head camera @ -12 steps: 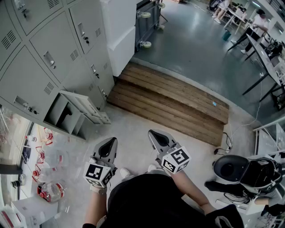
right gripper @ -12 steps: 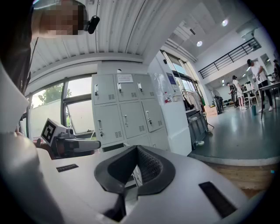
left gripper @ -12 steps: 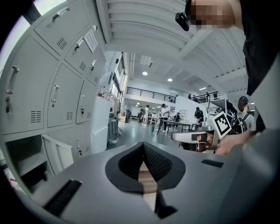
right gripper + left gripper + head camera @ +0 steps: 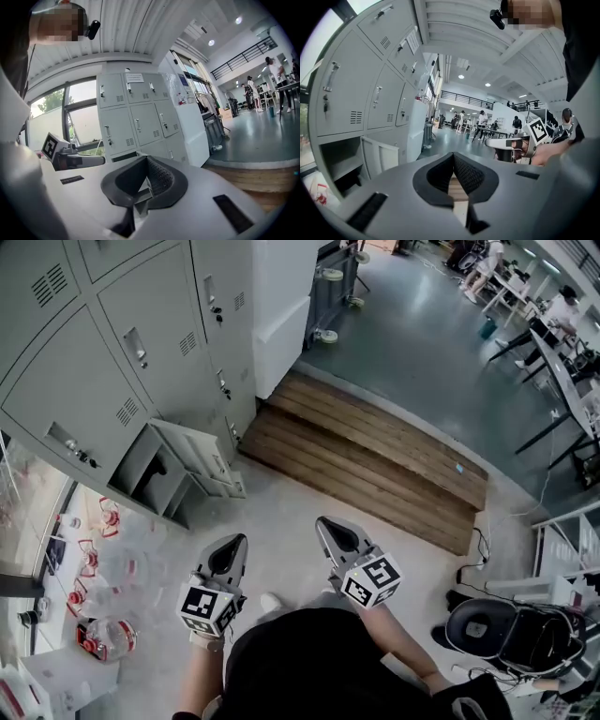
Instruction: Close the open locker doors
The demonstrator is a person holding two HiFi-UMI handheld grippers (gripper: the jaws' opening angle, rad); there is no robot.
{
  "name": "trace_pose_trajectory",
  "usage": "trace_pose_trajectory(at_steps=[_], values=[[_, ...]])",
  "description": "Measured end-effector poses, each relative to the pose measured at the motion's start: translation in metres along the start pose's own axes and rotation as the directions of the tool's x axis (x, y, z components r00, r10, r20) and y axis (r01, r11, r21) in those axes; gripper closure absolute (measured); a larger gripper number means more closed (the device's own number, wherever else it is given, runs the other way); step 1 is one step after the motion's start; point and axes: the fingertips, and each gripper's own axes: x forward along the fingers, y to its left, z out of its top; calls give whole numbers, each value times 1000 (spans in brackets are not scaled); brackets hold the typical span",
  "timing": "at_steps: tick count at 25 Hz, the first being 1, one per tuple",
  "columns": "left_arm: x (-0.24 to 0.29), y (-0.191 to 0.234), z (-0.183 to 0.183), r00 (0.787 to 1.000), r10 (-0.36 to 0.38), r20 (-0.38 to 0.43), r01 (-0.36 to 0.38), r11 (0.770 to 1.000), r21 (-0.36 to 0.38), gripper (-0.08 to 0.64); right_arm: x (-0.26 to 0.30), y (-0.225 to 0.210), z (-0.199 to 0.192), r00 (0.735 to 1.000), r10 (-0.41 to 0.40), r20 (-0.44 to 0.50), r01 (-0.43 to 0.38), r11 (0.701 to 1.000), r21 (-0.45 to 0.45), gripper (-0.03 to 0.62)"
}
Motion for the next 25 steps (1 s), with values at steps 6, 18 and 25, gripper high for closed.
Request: trace_pose_trajectory(at_steps=[6, 18, 25], values=[[-5, 34, -24, 999, 11, -53, -13, 999, -48, 541, 23, 8, -18, 999, -23, -48, 24, 1000, 16, 563], [100, 94, -6, 981, 171, -95, -177, 982, -59, 540, 102, -104, 9, 998, 8, -68, -2, 996, 92, 563], [178, 130, 16, 929, 349, -125, -360, 930, -76, 540, 171, -182, 41, 983, 144, -113, -130, 984, 126, 563]])
